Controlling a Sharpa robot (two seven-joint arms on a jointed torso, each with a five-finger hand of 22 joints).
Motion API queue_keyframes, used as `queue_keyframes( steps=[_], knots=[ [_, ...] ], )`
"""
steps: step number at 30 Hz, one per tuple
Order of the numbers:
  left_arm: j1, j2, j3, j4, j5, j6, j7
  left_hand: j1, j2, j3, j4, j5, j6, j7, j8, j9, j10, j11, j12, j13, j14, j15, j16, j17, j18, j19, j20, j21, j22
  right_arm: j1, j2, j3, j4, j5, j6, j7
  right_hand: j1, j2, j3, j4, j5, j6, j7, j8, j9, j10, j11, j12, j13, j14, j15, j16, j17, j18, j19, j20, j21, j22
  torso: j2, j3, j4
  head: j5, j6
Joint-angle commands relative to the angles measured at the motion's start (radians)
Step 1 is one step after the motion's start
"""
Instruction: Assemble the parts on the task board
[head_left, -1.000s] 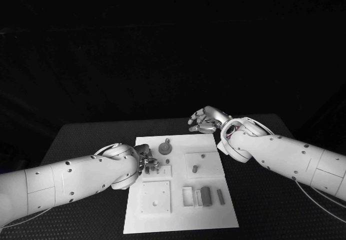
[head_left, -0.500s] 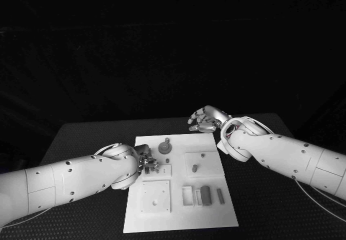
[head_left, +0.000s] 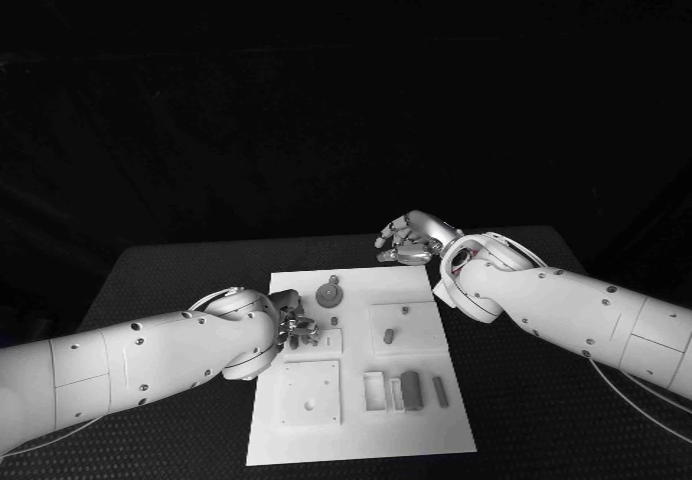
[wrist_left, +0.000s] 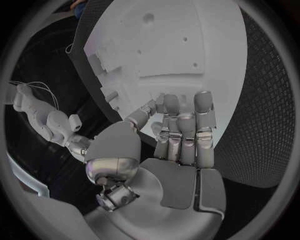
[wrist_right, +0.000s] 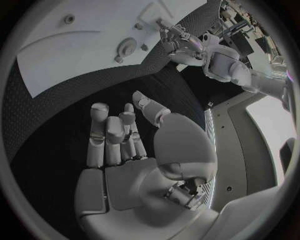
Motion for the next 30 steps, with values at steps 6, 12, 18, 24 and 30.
queue_keyframes(
  steps=[6,12,18,24,30],
  knots=[
    [-0.001,0.000,0.000,0.004,0.008,0.014,0.003,0.000,0.009,0.007,-0.003,0.005,0.029,-0.023,0.004,0.056,0.038,-0.049,0.006,0.002,0.118,-0.117,0.006,-0.001,0.009,0.099,-0.091,0.007,0.023,0.000,0.001,0.000,-0.001,-0.006,0.012,0.007,-0.001,-0.006,0.002,0.003,-0.005,0.001,0.008,-0.006,0.001,-0.006,0.001,0.004,-0.001,-0.009,0.000,-0.004,-0.001,0.030,0.000,-0.001,0.001,0.018,0.000,0.0001,-0.0001,0.000,0.002],
    [-0.001,0.000,0.000,-0.001,0.008,0.013,0.003,-0.001,0.009,0.007,-0.003,0.006,0.029,-0.023,0.004,0.056,0.037,-0.049,0.007,0.002,0.117,-0.117,0.006,-0.001,0.009,0.099,-0.091,0.007,0.023,0.000,0.001,0.000,0.000,-0.006,0.012,0.007,-0.001,-0.006,0.003,0.003,-0.005,0.001,0.008,-0.006,0.001,-0.006,0.001,0.004,-0.001,-0.009,0.000,-0.004,-0.001,0.030,0.000,-0.001,0.001,0.018,0.000,0.0005,0.0001,0.001,0.003],
    [-0.001,0.002,0.000,-0.001,0.006,0.015,0.004,-0.001,0.010,0.007,-0.003,0.006,0.029,-0.023,0.004,0.056,0.036,-0.049,0.007,0.003,0.117,-0.117,0.007,-0.002,0.009,0.098,-0.092,0.007,0.023,0.000,0.001,0.000,0.000,-0.006,0.014,0.007,-0.001,-0.006,0.003,0.003,-0.005,0.001,0.008,-0.006,0.002,-0.006,0.001,0.004,-0.001,-0.009,0.000,-0.004,-0.001,0.030,0.000,-0.001,0.001,0.018,0.000,0.0000,0.0002,0.001,0.003],
    [-0.001,0.004,0.000,-0.002,0.004,0.017,0.005,-0.001,0.010,0.008,-0.003,0.006,0.028,-0.023,0.003,0.056,0.036,-0.049,0.008,0.003,0.116,-0.117,0.008,-0.002,0.009,0.098,-0.092,0.007,0.023,0.000,0.001,0.000,0.000,-0.006,0.015,0.008,-0.001,-0.006,0.002,0.003,-0.005,0.001,0.009,-0.006,0.002,-0.006,0.001,0.004,-0.002,-0.010,0.000,-0.004,-0.001,0.030,0.000,-0.001,0.001,0.018,0.000,0.0000,0.0001,0.001,0.003],
    [-0.003,0.007,0.000,-0.007,0.004,0.013,0.006,-0.002,0.010,0.008,-0.003,0.005,0.028,-0.022,0.003,0.056,0.035,-0.049,0.008,0.004,0.116,-0.117,0.008,-0.002,0.009,0.098,-0.092,0.008,0.023,0.000,0.000,0.000,0.000,-0.006,0.016,0.008,-0.001,-0.006,0.002,0.003,-0.005,0.001,0.009,-0.006,0.002,-0.006,0.001,0.004,-0.002,-0.010,0.000,-0.004,-0.001,0.030,0.000,-0.001,0.001,0.018,0.000,-0.0002,0.0005,0.000,0.002]
  ],
)
